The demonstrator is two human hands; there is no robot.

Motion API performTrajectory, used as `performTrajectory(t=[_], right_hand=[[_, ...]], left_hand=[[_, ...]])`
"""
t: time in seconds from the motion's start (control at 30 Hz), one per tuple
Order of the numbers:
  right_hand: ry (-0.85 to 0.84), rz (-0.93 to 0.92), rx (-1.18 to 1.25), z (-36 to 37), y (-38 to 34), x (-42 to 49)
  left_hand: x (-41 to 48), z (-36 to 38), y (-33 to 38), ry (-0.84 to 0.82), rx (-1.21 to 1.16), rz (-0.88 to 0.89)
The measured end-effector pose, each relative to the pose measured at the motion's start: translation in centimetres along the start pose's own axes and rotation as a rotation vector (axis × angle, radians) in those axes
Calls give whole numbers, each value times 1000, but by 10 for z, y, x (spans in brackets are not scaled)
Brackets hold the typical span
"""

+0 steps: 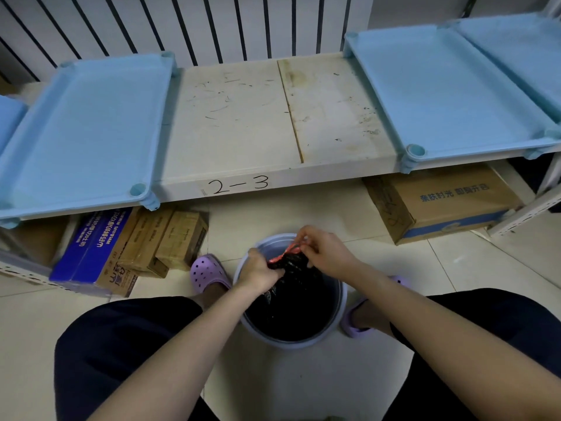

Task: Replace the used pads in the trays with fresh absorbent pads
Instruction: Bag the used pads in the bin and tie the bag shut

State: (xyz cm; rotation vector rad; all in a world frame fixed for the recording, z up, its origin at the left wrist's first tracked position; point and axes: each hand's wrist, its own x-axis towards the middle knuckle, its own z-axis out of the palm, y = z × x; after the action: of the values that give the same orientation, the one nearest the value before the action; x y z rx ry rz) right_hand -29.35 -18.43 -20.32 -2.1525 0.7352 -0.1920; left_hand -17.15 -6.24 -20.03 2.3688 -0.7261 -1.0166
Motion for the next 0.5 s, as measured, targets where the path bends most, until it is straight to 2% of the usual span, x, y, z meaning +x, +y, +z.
performTrajectory(t=[0.07,0.13,0.23,0.3,0.43,0.5], right_hand=[[-53,0,-50,5,7,-1],[-184,-52,-182,13,15,2],[-366,-85,-276,24,22,6],[-450,-61,-320,30,29,9],[-647,86,-458,40,53,15],[-772,163,-511,39,57,16]], left_hand=[[4,5,-7,77,100,-43],[11,12,-11,120,195,-9],[17,17,-17,136,203,-15],[25,21,-21,1,212,-36],[35,28,-22,-447,284,-40],[38,25,-20,-539,380,-32]])
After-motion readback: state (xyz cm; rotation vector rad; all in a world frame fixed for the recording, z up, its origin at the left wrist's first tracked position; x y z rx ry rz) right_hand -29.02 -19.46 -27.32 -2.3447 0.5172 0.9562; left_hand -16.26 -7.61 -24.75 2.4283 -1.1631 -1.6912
